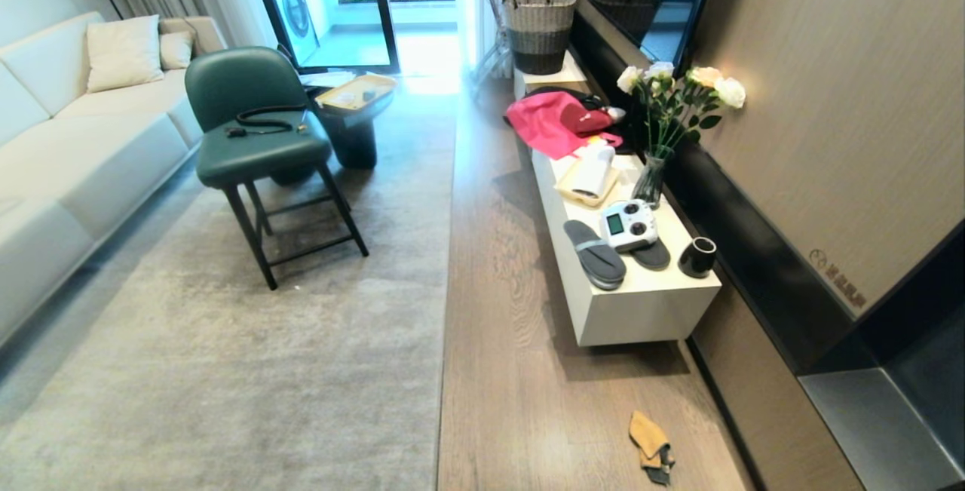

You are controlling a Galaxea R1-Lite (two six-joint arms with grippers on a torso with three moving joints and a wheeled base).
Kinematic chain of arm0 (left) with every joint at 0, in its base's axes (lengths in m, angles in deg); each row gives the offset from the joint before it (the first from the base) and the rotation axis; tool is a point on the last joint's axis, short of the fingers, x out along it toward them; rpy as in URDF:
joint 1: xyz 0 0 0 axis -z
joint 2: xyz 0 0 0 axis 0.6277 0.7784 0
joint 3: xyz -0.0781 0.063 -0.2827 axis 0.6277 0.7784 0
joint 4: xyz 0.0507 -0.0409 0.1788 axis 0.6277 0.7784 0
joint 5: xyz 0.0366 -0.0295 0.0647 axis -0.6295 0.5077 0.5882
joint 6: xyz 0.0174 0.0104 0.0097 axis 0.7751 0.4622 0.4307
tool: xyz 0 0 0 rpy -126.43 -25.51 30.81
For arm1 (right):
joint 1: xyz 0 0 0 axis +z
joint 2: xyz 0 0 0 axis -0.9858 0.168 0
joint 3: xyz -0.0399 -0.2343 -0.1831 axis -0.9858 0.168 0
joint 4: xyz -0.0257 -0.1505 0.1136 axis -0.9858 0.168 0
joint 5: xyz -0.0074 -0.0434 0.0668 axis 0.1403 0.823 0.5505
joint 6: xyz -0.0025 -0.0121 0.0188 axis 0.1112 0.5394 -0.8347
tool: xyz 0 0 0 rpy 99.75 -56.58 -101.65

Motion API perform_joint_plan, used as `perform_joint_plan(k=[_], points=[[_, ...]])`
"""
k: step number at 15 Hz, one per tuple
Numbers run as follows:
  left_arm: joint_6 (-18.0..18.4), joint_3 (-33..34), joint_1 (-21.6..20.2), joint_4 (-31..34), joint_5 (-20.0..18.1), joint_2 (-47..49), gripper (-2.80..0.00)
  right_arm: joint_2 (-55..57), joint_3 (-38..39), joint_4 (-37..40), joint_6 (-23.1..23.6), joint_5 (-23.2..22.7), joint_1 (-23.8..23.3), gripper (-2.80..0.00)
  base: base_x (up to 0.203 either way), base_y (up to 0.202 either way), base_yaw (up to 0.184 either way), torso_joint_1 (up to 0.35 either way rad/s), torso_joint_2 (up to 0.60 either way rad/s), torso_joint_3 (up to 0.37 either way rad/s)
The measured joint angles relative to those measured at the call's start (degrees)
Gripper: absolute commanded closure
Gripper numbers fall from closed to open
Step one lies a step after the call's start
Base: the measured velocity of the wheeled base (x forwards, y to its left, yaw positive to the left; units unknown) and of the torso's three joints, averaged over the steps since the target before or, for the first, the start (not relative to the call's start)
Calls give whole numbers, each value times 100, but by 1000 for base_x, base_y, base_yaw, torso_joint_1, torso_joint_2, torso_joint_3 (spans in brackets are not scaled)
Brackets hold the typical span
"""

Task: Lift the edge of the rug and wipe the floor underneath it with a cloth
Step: Pick up the rag

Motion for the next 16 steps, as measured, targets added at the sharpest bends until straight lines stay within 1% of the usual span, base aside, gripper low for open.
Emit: perform_joint_plan(k=[4, 11, 16], points=[[0, 0, 0, 2, 0, 0, 0, 0, 0, -1, -5, 2, 0, 0, 0, 0, 0, -160, 430, 269], [0, 0, 0, 2, 0, 0, 0, 0, 0, -2, -6, 4, 0, 0, 0, 0, 0, -178, 536, 357], [-2, 0, 0, 2, -2, 0, 0, 0, 0, 2, -13, 14, 0, 0, 0, 0, 0, -130, 502, 363]])
